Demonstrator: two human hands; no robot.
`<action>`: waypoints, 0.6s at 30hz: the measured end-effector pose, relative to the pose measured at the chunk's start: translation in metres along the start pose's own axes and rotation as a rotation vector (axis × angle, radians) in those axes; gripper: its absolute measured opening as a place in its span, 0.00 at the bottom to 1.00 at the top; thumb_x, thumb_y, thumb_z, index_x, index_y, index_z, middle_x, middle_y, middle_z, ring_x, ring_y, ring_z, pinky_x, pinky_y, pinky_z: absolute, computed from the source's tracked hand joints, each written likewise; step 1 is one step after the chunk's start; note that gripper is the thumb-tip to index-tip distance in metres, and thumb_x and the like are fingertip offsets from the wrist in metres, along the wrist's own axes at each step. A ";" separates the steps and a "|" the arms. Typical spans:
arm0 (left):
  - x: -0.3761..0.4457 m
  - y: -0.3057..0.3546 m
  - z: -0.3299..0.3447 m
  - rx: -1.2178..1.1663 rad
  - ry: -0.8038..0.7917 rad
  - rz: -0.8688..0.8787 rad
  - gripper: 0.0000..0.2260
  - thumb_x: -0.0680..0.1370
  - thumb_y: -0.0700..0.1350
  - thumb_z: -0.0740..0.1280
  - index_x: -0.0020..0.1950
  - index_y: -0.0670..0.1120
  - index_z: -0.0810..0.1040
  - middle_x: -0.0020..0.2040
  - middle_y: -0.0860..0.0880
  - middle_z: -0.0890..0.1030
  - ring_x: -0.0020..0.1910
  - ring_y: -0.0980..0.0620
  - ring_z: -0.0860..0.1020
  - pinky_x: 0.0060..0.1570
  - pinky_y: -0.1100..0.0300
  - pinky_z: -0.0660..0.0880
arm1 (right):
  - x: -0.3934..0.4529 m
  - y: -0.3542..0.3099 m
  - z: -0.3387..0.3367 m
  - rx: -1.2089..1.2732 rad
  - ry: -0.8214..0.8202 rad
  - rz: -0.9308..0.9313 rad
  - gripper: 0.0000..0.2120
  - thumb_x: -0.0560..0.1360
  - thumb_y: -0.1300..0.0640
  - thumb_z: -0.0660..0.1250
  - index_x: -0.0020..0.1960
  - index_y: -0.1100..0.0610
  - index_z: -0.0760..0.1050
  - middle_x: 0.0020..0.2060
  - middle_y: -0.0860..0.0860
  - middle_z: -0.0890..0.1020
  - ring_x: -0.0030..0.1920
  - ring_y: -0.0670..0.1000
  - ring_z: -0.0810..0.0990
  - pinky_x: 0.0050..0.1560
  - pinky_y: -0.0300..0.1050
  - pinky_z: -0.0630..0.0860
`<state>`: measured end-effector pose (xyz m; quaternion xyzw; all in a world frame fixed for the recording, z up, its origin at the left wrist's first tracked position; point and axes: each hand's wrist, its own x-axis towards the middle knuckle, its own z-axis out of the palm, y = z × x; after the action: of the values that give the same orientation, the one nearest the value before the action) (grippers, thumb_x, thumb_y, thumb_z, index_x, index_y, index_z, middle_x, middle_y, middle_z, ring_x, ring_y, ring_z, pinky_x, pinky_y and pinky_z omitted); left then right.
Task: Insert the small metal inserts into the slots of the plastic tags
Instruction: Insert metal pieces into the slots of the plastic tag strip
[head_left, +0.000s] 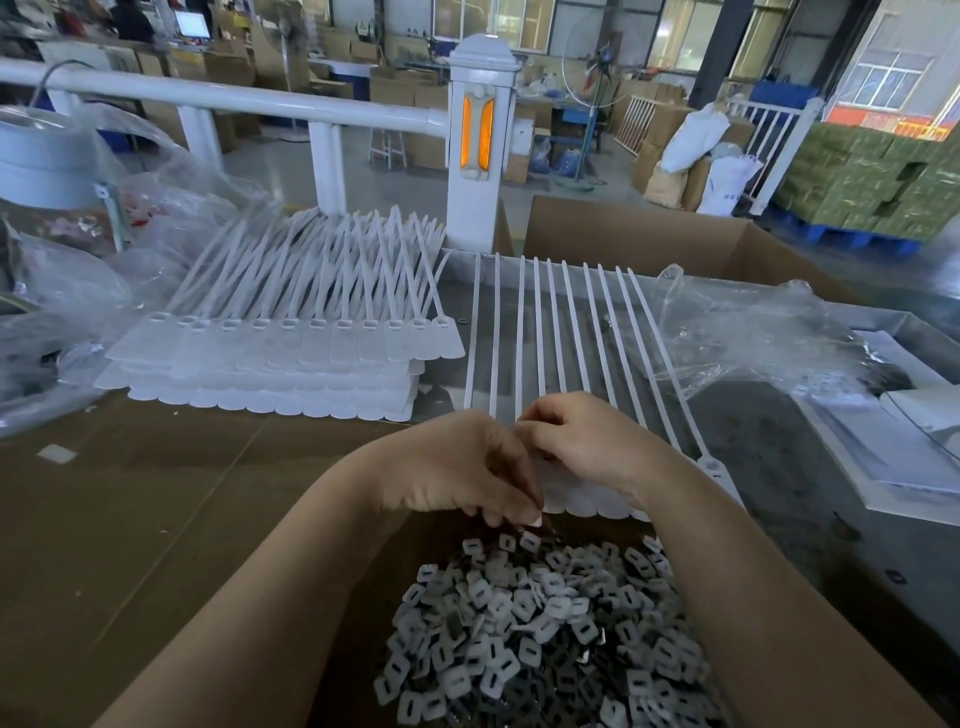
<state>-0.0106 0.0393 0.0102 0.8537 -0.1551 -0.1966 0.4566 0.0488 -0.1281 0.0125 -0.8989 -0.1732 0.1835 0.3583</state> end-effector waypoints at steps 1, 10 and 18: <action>0.000 -0.001 -0.002 -0.043 0.021 -0.003 0.03 0.74 0.43 0.75 0.47 0.46 0.85 0.41 0.46 0.86 0.36 0.57 0.81 0.37 0.63 0.77 | 0.000 0.000 0.000 0.002 -0.002 0.000 0.07 0.81 0.51 0.66 0.51 0.52 0.81 0.45 0.48 0.84 0.48 0.48 0.82 0.56 0.50 0.79; 0.003 -0.015 -0.013 -0.393 0.432 -0.050 0.01 0.74 0.42 0.74 0.45 0.46 0.86 0.35 0.49 0.84 0.34 0.58 0.80 0.36 0.67 0.77 | 0.000 0.002 -0.002 0.149 -0.033 -0.008 0.05 0.77 0.53 0.70 0.47 0.54 0.83 0.39 0.47 0.82 0.41 0.44 0.78 0.48 0.41 0.74; 0.006 -0.016 -0.013 -0.522 0.525 -0.110 0.03 0.76 0.40 0.72 0.49 0.43 0.83 0.40 0.45 0.86 0.39 0.52 0.85 0.37 0.65 0.79 | 0.001 0.003 -0.003 0.386 -0.011 0.028 0.03 0.75 0.56 0.73 0.47 0.56 0.84 0.38 0.50 0.85 0.42 0.49 0.76 0.47 0.43 0.72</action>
<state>0.0026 0.0546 0.0025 0.7370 0.0687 -0.0283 0.6718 0.0511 -0.1313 0.0126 -0.8147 -0.1244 0.2233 0.5205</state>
